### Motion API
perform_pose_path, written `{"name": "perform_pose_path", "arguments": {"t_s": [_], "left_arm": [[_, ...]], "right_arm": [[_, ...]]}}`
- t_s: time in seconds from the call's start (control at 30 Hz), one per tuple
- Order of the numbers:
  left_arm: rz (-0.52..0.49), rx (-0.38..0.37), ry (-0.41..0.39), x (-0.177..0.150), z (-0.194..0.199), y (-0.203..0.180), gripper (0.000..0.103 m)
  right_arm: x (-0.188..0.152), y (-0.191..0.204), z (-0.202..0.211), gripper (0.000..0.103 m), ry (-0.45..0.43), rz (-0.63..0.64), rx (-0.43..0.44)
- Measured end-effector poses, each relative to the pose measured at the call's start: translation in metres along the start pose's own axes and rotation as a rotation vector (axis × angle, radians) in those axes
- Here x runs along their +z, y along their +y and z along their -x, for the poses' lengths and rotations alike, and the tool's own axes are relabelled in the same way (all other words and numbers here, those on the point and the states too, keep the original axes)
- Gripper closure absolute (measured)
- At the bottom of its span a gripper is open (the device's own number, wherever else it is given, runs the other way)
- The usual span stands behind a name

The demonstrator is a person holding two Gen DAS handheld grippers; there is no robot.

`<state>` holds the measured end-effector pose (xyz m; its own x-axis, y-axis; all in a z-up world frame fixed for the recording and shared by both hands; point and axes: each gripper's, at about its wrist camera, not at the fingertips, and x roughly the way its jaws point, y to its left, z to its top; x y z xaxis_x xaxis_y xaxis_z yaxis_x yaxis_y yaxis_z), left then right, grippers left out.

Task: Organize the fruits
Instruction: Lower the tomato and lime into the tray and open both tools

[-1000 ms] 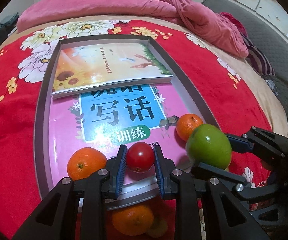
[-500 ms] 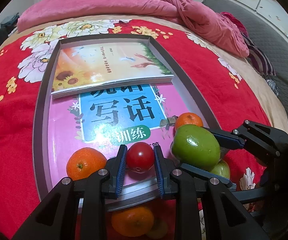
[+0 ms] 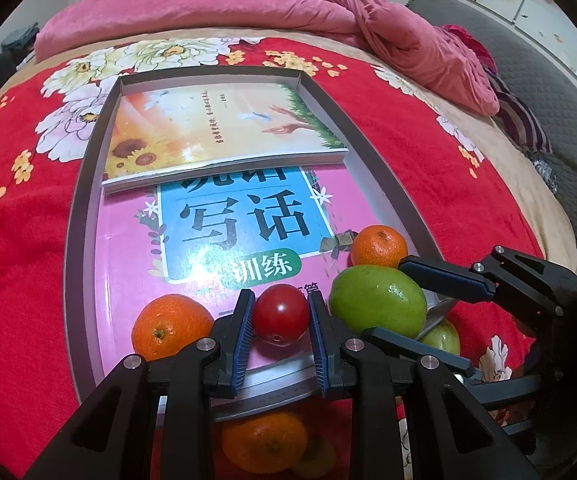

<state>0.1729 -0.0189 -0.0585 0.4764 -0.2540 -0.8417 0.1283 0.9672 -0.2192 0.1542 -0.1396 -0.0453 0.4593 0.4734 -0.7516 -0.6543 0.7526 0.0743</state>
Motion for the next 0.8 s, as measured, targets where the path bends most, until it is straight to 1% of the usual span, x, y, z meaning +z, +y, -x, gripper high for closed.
{"name": "perform_pose_path", "arguments": {"t_s": [0.17,0.4,0.5,0.8], "left_arm": [[-0.004,0.001,0.005,-0.001,-0.001,0.000,0.075],[-0.005,-0.006,0.009,-0.002,0.000,-0.003,0.068],[-0.003,-0.003,0.010,-0.003,0.001,-0.004,0.068],[0.015,-0.016,-0.009,-0.004,0.009,-0.001,0.059]], "right_arm": [[-0.004,-0.002,0.006,0.059,-0.017,-0.016,-0.010],[-0.008,-0.005,0.014,0.059,-0.037,-0.045,-0.029],[-0.008,-0.004,0.015,0.057,-0.041,-0.045,-0.041],[-0.008,-0.005,0.014,0.051,-0.045,-0.051,-0.062]]}}
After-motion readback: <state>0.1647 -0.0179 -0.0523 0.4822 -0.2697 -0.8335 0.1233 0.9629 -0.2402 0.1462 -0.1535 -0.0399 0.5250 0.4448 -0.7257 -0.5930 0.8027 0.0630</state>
